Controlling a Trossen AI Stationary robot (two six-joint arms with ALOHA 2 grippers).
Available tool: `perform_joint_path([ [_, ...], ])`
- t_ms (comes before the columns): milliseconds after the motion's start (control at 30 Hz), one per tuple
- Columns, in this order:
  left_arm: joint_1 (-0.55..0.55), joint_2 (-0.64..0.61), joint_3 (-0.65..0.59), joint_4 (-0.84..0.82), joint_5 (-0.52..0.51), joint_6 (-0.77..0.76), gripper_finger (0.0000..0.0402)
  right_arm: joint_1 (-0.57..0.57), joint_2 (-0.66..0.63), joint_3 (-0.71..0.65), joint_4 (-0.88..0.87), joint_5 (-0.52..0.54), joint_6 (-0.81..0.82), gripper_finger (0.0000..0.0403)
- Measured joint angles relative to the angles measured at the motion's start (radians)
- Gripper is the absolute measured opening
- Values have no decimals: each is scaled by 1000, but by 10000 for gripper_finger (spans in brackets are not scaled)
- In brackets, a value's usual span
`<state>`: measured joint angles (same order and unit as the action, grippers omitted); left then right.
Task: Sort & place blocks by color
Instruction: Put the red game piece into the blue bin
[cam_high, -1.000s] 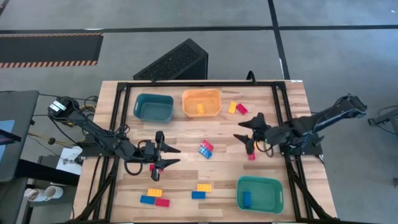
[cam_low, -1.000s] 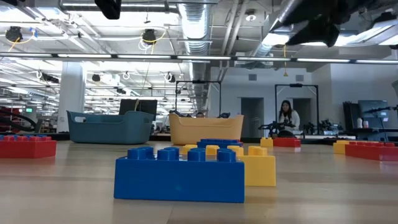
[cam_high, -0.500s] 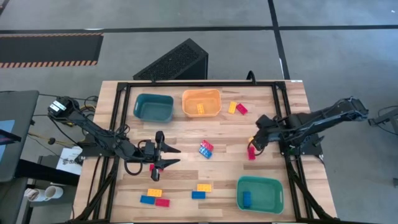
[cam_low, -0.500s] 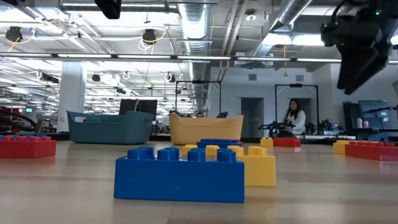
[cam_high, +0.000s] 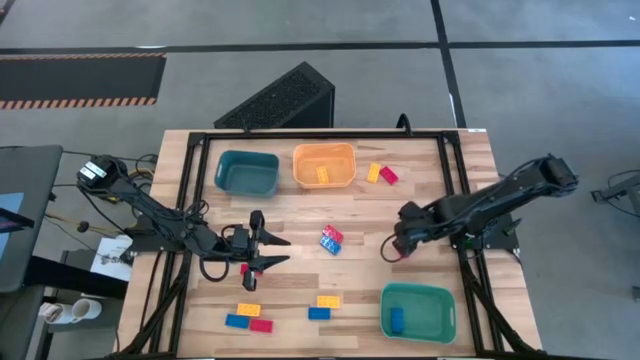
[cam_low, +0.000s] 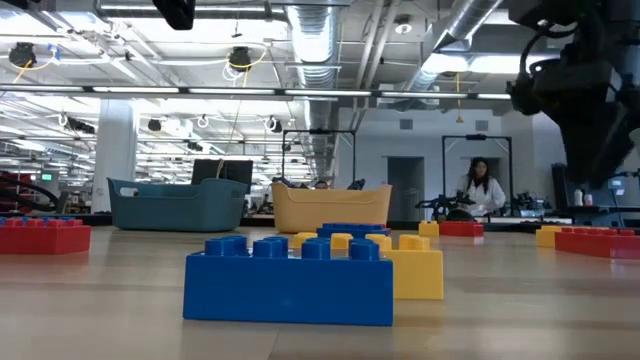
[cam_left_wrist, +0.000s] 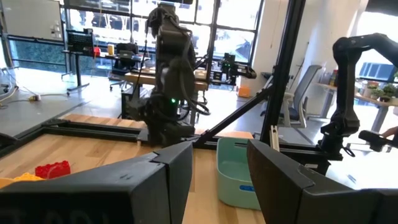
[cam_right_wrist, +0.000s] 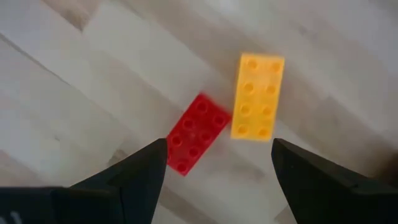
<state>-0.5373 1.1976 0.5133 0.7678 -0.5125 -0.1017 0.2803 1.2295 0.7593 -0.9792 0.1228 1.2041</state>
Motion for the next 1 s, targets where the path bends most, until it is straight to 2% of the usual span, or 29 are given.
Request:
perform_joint_path([
  [267,0,0,0,-8,1,0,141,50,103,0,97,-36,78,310],
  [500,0,0,0,-9,1,0,141,62,183,0,173,-99,82,308],
  [833,0,0,0,-10,2,-13,141,45,232,-1,173,-97,71,280],
  [1000,0,0,0,-10,2,-13,141,38,229,-62,284,-93,75,261],
])
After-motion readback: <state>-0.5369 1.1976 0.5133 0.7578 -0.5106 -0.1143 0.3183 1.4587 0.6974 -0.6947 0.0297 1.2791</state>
